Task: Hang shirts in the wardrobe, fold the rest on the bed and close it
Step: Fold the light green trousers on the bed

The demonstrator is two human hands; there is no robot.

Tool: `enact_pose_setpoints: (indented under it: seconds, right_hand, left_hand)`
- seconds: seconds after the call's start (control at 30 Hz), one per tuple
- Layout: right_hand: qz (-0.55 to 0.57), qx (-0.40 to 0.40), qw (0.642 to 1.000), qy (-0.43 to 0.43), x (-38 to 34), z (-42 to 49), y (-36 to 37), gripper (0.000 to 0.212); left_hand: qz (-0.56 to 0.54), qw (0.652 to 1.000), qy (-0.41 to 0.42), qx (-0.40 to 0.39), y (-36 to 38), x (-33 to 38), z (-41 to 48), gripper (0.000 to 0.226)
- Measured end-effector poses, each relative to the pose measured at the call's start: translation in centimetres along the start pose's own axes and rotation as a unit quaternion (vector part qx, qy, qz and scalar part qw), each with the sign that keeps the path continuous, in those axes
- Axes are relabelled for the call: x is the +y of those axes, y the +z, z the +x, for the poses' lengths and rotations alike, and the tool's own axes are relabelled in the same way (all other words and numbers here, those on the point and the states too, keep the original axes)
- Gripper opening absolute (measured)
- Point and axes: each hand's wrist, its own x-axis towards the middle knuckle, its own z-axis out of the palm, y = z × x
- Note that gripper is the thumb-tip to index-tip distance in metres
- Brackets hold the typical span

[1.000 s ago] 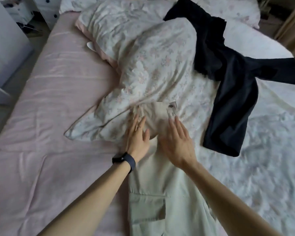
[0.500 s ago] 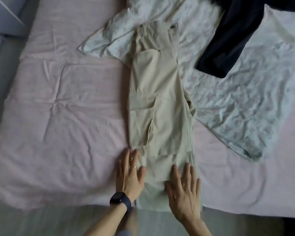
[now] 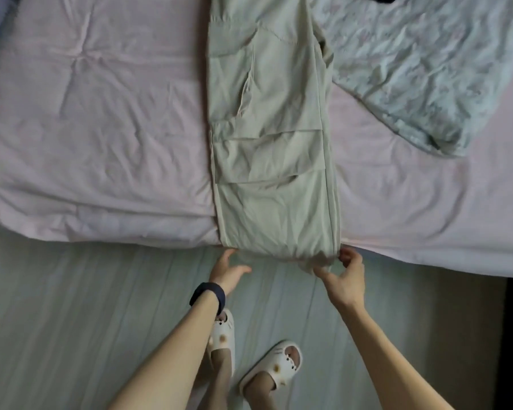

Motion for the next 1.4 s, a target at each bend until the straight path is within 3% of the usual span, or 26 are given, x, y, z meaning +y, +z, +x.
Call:
enact_pose_setpoints:
  seconds: [0.1, 0.2, 0.33, 0.43, 0.53, 0.67, 0.83, 1.03, 1.17, 1.4]
  right_hand:
    - [0.019, -0.005, 1.0, 0.02, 2.1, 0.9, 0.4, 0.064]
    - [0.025, -0.012, 0.999, 0.026, 3.4, 1.3, 1.3, 0.058]
    - [0.0, -0.015, 1.0, -0.011, 5.0, -0.1, 2.6, 0.023]
    - [0.019, -0.019, 1.0, 0.011, 5.5, -2.3, 2.1, 0.04]
    - [0.056, -0.06, 0.996, 0.042, 6.0, -5.2, 0.6, 0.028]
    - [0.077, -0.107, 0.989, 0.061, 5.8, -9.2, -1.7, 0.019]
    - [0.109, -0.044, 0.99, 0.079, 4.8, -12.5, -4.0, 0.019]
    - [0.049, -0.001, 0.997, 0.067, 4.1, -15.2, -6.0, 0.032]
    - [0.071, 0.007, 0.994, 0.087, 3.2, -17.6, -6.3, 0.036]
    - [0.164, -0.071, 0.975, 0.129, 2.1, -23.8, -7.8, 0.013]
  left_hand:
    - [-0.035, 0.999, 0.0, 0.026, 0.3, -0.4, 1.8, 0.077]
    - [-0.021, 0.999, 0.031, 0.022, 0.3, -1.0, 2.4, 0.063]
    - [-0.043, 0.997, 0.054, 0.032, 0.8, -3.0, 0.5, 0.045]
    - [-0.12, 0.991, 0.049, 0.025, 0.0, -4.3, -2.5, 0.031]
    - [-0.146, 0.987, 0.048, -0.042, -1.7, -5.6, -5.8, 0.043]
    - [-0.136, 0.987, 0.032, -0.074, -4.0, -7.5, -10.4, 0.033]
    - [-0.109, 0.99, 0.052, -0.078, -5.3, -7.7, -14.4, 0.016]
    - [-0.092, 0.994, 0.054, -0.025, -6.3, -7.3, -17.7, 0.004]
    - [-0.052, 0.997, 0.049, 0.029, -7.7, -7.6, -19.4, 0.027]
    - [0.037, 0.997, 0.04, 0.049, -11.3, -7.4, -24.0, 0.027]
